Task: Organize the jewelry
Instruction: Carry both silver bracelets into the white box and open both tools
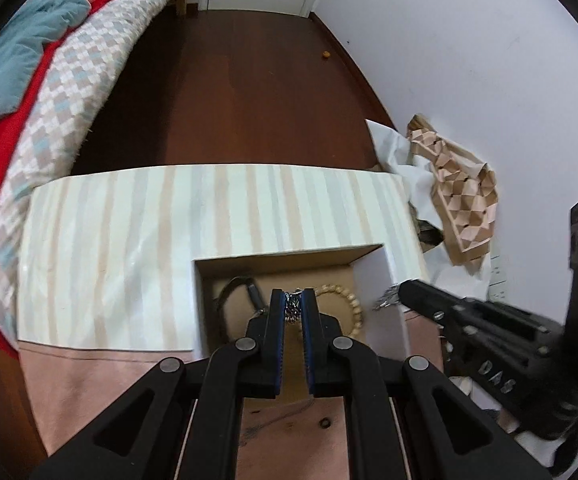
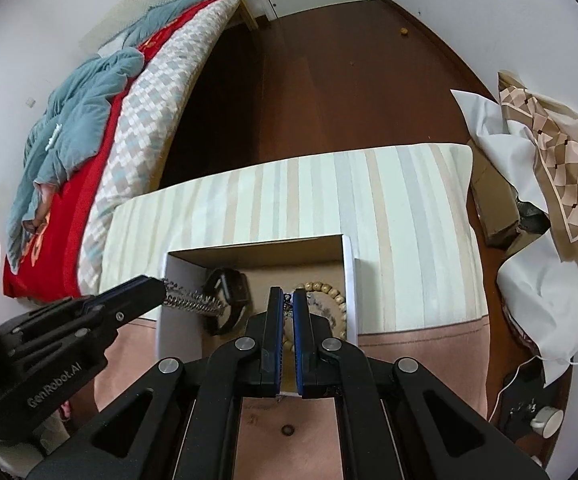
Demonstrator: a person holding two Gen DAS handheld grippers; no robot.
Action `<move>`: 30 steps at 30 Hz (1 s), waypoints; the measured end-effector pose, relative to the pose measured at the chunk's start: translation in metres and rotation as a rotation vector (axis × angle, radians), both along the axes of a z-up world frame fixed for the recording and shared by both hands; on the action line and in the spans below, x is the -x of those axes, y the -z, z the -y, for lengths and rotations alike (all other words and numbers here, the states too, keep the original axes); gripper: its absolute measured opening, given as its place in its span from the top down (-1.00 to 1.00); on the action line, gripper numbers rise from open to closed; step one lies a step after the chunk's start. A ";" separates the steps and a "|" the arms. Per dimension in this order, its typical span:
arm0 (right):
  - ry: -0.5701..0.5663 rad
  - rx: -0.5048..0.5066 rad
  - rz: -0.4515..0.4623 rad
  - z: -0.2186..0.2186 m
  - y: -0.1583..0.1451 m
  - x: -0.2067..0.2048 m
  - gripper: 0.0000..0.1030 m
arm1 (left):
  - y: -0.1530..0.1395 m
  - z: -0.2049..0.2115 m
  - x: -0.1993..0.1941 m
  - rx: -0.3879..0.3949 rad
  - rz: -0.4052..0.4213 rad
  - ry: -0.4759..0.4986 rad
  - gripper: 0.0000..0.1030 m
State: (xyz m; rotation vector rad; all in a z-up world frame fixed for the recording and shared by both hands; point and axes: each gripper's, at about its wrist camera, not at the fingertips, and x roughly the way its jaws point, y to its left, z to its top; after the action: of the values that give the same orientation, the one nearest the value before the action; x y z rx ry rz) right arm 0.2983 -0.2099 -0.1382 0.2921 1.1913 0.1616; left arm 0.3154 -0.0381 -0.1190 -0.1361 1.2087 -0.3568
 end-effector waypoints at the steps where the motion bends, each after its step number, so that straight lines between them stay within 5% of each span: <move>1: -0.004 -0.001 -0.003 0.001 0.001 -0.002 0.92 | -0.001 0.001 -0.003 0.005 -0.005 -0.001 0.88; 8: -0.038 -0.031 -0.085 -0.001 0.015 -0.010 0.84 | -0.007 0.000 -0.014 -0.046 -0.004 -0.051 0.71; 9: -0.037 -0.032 -0.087 -0.001 0.015 -0.008 0.63 | -0.009 -0.001 -0.013 -0.068 0.013 -0.058 0.62; 11: -0.030 -0.023 -0.089 0.000 0.015 -0.004 0.12 | -0.011 -0.005 -0.009 -0.130 0.048 -0.091 -0.18; 13: -0.028 -0.006 -0.079 0.000 0.012 0.001 -0.02 | -0.014 -0.012 0.000 -0.177 0.093 -0.121 -0.47; 15: -0.029 0.039 -0.070 -0.001 0.009 0.009 -0.13 | -0.014 -0.017 0.007 -0.226 0.124 -0.143 -0.47; 19: -0.018 0.156 -0.045 -0.005 0.006 0.024 -0.70 | -0.006 -0.031 0.025 -0.311 0.150 -0.191 -0.77; 22: -0.005 0.252 -0.033 -0.008 0.010 0.036 -0.84 | 0.003 -0.036 0.042 -0.344 0.152 -0.198 -1.00; 30: -0.003 0.328 -0.014 -0.018 0.017 0.062 -0.96 | 0.010 -0.039 0.075 -0.374 0.164 -0.211 -1.00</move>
State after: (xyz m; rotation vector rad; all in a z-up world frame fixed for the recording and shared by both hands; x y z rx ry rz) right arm 0.2365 -0.1917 -0.1556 0.0033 1.2109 -0.0348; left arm 0.2403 0.0011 -0.1292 0.0878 1.0679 0.0450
